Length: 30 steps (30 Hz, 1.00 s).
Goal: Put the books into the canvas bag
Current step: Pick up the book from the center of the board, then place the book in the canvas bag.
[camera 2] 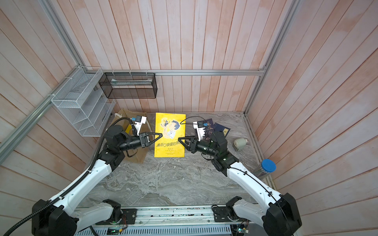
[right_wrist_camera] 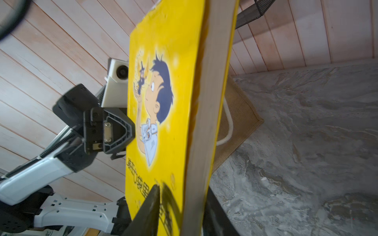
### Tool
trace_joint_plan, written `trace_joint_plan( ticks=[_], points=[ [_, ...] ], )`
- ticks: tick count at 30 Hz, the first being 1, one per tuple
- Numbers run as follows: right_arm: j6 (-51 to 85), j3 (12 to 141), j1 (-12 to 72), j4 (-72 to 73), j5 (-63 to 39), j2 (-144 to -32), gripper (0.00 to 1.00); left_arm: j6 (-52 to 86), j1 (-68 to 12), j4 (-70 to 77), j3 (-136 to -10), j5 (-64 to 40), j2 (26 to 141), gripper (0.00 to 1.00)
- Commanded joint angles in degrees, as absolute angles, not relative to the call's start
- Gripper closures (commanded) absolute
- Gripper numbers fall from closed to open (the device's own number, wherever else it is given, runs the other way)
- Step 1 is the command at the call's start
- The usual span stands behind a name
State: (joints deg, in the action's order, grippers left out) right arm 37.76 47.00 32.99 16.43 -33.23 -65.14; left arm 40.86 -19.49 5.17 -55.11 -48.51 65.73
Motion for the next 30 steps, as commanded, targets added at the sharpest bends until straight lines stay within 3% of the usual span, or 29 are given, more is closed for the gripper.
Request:
trace_joint_plan(
  ticks=[1, 8, 17, 22, 30],
  points=[
    [34.43, 51.68, 35.11, 10.46, -30.02, -67.41, 0.57, 27.24, -18.41, -9.87, -65.8, -40.53, 62.14, 1.0],
    [32.68, 60.18, 39.65, 5.35, -24.05, -74.3, 0.53, 10.88, -18.19, -32.52, -81.44, -17.48, 61.98, 1.0],
    [33.15, 80.28, 44.26, -3.46, -18.25, -90.45, 0.51, 0.58, -18.11, -37.02, -86.31, 5.23, 59.65, 1.0],
    [37.45, 88.6, 45.37, -3.97, -13.99, -98.71, 0.49, -2.25, -17.18, -38.15, -87.64, 7.37, 61.77, 1.0],
    [38.11, 103.86, 48.59, -9.78, -9.91, -110.16, 0.43, -2.43, -11.95, -40.1, -89.21, -0.47, 67.47, 1.0]
  ],
)
